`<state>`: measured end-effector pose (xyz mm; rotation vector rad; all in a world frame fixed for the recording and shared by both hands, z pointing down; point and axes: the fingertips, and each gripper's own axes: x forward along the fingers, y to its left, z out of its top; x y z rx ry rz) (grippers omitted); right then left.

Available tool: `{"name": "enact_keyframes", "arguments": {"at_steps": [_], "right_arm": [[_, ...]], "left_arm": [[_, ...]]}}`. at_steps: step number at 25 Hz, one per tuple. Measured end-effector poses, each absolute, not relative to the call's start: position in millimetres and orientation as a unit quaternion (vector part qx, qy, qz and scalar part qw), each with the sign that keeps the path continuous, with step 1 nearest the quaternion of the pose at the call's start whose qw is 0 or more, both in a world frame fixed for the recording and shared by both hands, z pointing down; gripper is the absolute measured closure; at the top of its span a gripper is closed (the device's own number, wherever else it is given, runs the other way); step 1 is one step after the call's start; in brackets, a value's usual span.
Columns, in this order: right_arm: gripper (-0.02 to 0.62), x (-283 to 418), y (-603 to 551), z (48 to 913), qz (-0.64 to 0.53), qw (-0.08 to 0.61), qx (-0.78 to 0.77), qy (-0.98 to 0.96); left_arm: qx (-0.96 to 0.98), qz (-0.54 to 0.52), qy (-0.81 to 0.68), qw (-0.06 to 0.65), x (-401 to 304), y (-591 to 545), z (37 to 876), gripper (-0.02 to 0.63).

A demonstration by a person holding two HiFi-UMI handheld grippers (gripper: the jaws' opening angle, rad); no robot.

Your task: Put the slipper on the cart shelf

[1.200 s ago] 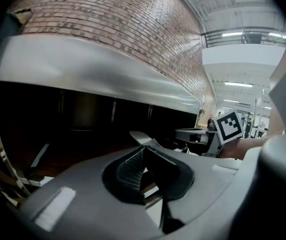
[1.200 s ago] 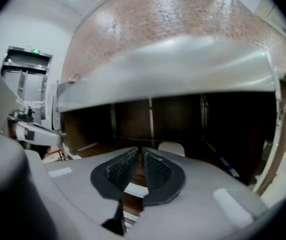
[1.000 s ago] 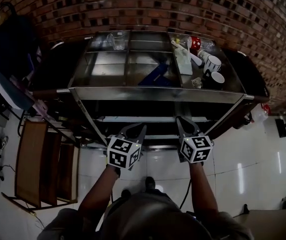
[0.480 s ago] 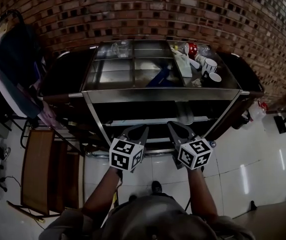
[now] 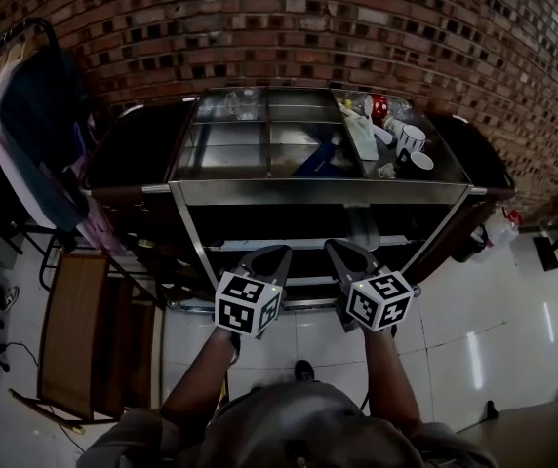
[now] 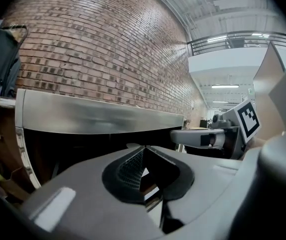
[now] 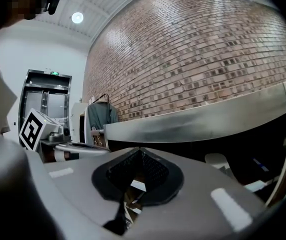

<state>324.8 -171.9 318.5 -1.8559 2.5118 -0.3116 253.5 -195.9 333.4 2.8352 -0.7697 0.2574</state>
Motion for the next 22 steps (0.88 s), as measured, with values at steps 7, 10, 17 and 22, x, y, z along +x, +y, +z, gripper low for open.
{"name": "enact_keyframes", "arguments": {"at_steps": [7,10,17,22], "right_arm": [[0.595,324.4,-174.6,312.8,-0.093,0.007,-0.586,0.805],[0.595,324.8,-175.0,312.5,-0.093,0.008,-0.584,0.806],[0.595,325.7,-174.0,313.0,-0.096,0.009,-0.581,0.808],[0.595,326.8,-173.4,316.4,-0.098,0.011,-0.582,0.807]], "left_arm": [[0.957,0.083,-0.258,0.101,254.7,-197.2,332.2,0.598],[0.957,0.083,-0.259,0.101,255.6,-198.1,332.0,0.598],[0.957,0.084,-0.259,0.104,257.8,-198.1,332.6,0.598],[0.957,0.084,-0.258,0.105,257.7,-197.9,336.4,0.598]]}}
